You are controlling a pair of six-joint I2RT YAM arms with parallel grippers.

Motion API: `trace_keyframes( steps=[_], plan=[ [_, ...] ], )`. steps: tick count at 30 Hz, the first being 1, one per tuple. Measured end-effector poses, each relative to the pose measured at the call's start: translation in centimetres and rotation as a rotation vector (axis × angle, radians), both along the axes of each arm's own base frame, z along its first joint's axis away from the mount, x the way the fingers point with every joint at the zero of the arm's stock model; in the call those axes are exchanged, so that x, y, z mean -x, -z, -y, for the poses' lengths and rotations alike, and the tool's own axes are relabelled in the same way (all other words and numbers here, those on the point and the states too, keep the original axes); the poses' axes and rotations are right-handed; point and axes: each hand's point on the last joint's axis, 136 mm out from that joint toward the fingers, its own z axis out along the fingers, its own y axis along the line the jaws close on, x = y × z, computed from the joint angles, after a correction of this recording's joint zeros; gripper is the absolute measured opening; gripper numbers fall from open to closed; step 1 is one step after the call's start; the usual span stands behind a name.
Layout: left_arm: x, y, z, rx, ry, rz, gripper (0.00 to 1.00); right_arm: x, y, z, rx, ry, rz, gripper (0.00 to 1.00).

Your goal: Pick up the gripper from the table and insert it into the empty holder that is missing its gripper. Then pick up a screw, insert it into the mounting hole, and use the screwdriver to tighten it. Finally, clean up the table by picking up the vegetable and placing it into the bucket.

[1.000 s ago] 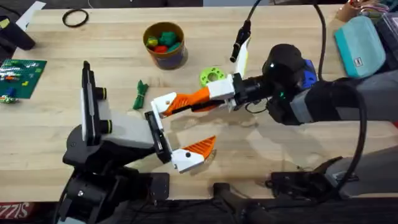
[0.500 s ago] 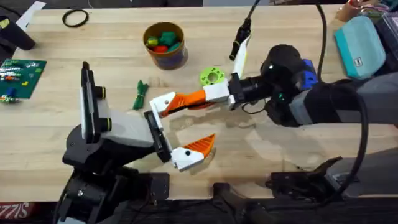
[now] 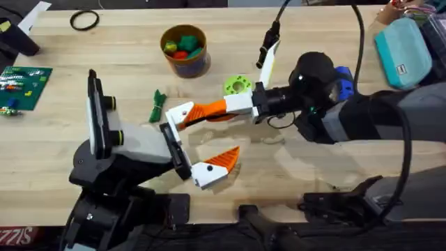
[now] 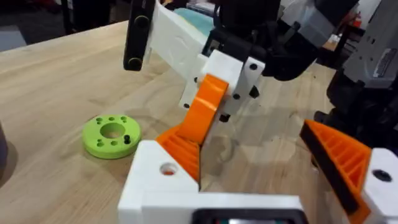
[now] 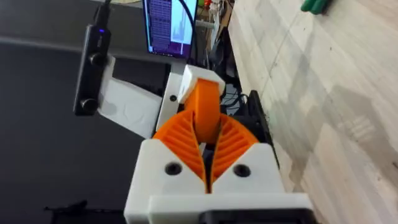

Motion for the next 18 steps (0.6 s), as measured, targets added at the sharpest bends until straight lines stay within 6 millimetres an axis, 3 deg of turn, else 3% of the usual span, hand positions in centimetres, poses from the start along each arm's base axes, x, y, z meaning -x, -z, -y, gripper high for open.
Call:
trace_keyframes(
  steps=[3,18],
  plan=[
    [0.0,-0.01,0.0,0.0,0.0,0.0,0.986,0.0,0.0,0.0,0.0,0.0,-0.004,0.015],
    [0.61,-0.06,0.31,0.0,0.038,0.007,0.986,0.83,0.25,-0.56,0.011,-0.024,-0.029,0.502]
  ],
)
